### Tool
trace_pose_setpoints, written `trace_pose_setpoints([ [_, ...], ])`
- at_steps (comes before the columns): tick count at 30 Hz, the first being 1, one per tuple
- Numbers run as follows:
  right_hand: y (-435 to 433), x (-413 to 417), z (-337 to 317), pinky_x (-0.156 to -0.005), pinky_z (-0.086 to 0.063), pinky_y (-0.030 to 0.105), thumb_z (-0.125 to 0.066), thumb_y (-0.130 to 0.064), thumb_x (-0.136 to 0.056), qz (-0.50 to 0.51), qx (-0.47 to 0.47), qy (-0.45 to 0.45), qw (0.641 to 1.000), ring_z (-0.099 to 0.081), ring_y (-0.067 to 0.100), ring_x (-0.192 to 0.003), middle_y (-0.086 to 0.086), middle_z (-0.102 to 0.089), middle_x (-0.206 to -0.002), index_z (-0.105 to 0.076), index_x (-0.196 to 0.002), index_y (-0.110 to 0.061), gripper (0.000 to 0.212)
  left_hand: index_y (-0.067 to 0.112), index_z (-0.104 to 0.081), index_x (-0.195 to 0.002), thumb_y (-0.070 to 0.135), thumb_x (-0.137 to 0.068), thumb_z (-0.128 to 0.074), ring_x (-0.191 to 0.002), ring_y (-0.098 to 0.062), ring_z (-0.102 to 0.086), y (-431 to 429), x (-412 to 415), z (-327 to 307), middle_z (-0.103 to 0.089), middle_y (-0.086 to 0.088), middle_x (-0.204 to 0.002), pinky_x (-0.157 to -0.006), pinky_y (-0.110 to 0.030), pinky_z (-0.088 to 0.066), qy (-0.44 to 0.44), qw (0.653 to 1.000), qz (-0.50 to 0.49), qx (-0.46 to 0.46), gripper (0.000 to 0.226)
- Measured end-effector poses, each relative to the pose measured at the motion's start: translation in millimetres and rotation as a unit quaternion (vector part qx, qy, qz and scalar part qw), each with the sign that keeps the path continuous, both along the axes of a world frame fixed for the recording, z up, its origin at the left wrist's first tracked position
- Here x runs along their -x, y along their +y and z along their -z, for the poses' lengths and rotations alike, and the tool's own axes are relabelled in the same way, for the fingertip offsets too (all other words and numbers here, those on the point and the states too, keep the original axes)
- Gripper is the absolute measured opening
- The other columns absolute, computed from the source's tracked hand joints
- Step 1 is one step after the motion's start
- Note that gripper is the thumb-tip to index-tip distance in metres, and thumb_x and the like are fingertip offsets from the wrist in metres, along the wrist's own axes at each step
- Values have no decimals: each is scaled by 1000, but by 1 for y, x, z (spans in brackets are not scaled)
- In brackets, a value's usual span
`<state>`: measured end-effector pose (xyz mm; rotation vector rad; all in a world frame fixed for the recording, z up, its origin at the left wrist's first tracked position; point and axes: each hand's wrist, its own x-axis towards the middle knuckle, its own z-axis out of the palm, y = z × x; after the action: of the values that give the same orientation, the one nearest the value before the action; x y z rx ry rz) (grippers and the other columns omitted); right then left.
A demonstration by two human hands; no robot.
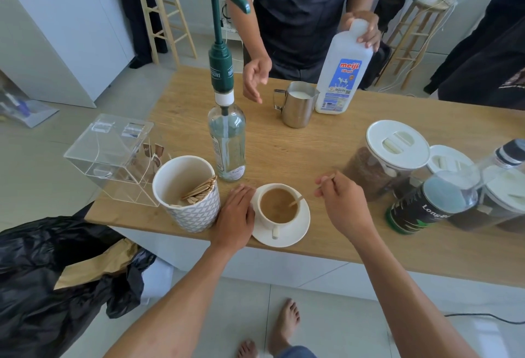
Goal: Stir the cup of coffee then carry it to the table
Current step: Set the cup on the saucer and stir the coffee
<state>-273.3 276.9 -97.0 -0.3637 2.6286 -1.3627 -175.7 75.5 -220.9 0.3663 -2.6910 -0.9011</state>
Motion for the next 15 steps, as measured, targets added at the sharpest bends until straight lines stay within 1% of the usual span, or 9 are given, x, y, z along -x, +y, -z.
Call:
trace_pose_setpoints([
  [3,-1,-1,0,-58,-45,8,-44,-21,-100,-22,3,-5,1000,-62,-2,-67,-13,-71,-76,-67,-86,-23,27,10,-49,-141,14,-103,-40,-145,-17,-30,-1,0,0,-48,-3,-148,-120,-31,-22,0,1000,1,0,40],
  [4,-1,-1,1,-57,-45,9,-44,-20,-100,-31,-5,-6,1000,-62,-1,-66,-13,-71,-75,-67,-85,-23,28,10,-49,-141,14,-103,-40,-145,-17,-30,-1,0,0,-48,-4,-148,-120,-32,-23,-1,1000,2,-1,40],
  [7,-1,-1,1,-44,-39,10,-42,-20,-99,-3,6,-2,1000,-53,-1,-48,-9,-70,-75,-65,-86,-23,27,10,-49,-141,14,-103,-41,-145,-17,-31,-1,0,0,-48,-4,-148,-120,-32,-24,1,1000,-1,0,40],
  [8,-1,-1,1,-45,-39,10,-42,-20,-99,3,14,-1,1000,-54,-1,-49,-9,-71,-76,-65,-87,-23,26,10,-49,-141,14,-103,-41,-144,-17,-31,-1,-1,0,-48,-3,-148,-120,-33,-24,2,1000,-1,0,40],
  [10,-2,-2,1,-53,-43,10,-43,-21,-100,-19,4,-3,1000,-61,-2,-63,-10,-71,-76,-66,-88,-23,26,11,-49,-141,15,-103,-40,-144,-17,-31,-1,0,0,-48,-3,-148,-120,-34,-23,1,1000,1,3,40],
  [11,-2,-3,2,-54,-44,11,-42,-21,-100,-31,-5,-3,1000,-61,-2,-65,-11,-71,-75,-66,-87,-23,27,11,-49,-141,15,-103,-39,-145,-17,-30,-1,0,0,-48,-3,-148,-120,-34,-23,-2,1000,2,3,40],
  [14,0,-2,2,-45,-39,10,-42,-20,-99,-6,4,1,1000,-55,-3,-50,-9,-70,-75,-65,-88,-23,26,12,-48,-142,16,-103,-39,-145,-16,-30,-1,0,0,-48,-3,-148,-120,-36,-24,-5,1000,1,3,40],
  [15,1,-2,2,-47,-40,10,-42,-21,-100,-1,12,0,1000,-57,-3,-53,-9,-70,-76,-65,-89,-23,26,12,-49,-142,16,-103,-39,-145,-16,-30,-1,0,0,-48,-3,-148,-120,-35,-24,-4,1000,1,3,40],
])
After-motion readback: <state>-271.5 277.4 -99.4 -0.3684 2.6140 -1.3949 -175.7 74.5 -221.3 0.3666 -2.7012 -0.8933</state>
